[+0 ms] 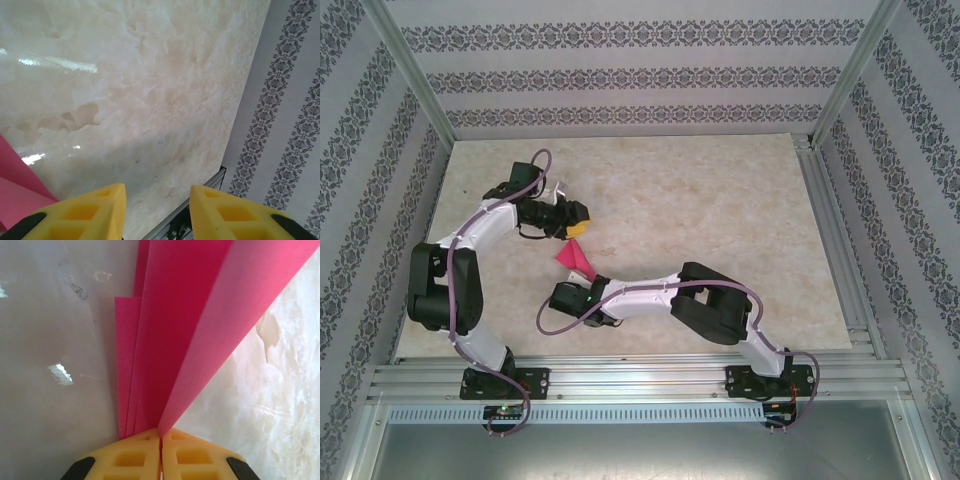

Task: Fold a paper plane with a square sheet of paper (pick it up from the middle)
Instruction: Fold the wing for the fifth time at the center of the table.

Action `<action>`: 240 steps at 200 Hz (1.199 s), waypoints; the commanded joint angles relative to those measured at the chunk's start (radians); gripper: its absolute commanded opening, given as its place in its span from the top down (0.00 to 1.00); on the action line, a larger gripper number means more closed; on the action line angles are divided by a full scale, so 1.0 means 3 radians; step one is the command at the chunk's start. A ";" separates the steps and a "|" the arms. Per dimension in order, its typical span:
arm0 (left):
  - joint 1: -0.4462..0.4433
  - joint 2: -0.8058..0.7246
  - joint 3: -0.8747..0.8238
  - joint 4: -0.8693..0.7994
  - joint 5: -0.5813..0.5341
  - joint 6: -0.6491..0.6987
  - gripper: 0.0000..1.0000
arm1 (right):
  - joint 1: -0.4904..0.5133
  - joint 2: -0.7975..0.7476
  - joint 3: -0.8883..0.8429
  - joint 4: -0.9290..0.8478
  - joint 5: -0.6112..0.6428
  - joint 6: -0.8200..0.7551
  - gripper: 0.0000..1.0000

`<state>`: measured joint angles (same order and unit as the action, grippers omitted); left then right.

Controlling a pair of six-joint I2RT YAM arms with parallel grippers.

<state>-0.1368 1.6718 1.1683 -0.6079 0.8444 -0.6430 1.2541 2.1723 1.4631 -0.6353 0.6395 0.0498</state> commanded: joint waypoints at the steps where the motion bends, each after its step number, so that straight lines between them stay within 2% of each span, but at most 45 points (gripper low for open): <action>1: 0.0018 -0.0034 -0.0205 0.0042 0.0193 0.0043 0.61 | -0.0037 0.0101 -0.0107 0.0080 -0.0384 0.0012 0.91; 43: -0.0069 0.0108 -0.0474 0.0313 0.0378 0.0019 0.62 | -0.0040 0.0077 -0.0145 0.0112 -0.0423 0.0017 0.91; 68: -0.0076 0.0113 -0.0527 0.0240 0.0264 0.0065 0.61 | -0.0038 0.0115 -0.0120 0.0040 -0.0366 0.0008 0.91; 85: -0.0076 0.0112 -0.0707 0.0429 0.0180 -0.0070 0.61 | -0.0032 0.0130 -0.0110 0.0012 -0.0352 0.0008 0.91; 130: -0.0076 0.0068 -0.0669 0.0140 -0.0150 0.0121 0.64 | -0.0023 0.0014 -0.0075 -0.0057 -0.0375 0.0061 0.79; 165: -0.0076 0.0108 -0.0673 0.0119 -0.0228 0.0153 0.67 | -0.0039 -0.0260 -0.0117 -0.0022 -0.0458 0.0078 0.69; 198: -0.0075 0.0072 -0.0744 0.0093 -0.0347 0.0187 0.68 | -0.0061 -0.0550 -0.0147 -0.0061 -0.0651 0.0122 0.60; 240: -0.0075 0.0080 -0.0756 0.0059 -0.0431 0.0254 0.71 | -0.0160 -0.1030 -0.0417 0.0104 -0.1095 0.0383 0.55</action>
<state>-0.1520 1.7035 0.9478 -0.5591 0.7467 -0.6090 1.2320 1.9686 1.3949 -0.6426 0.4152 0.0864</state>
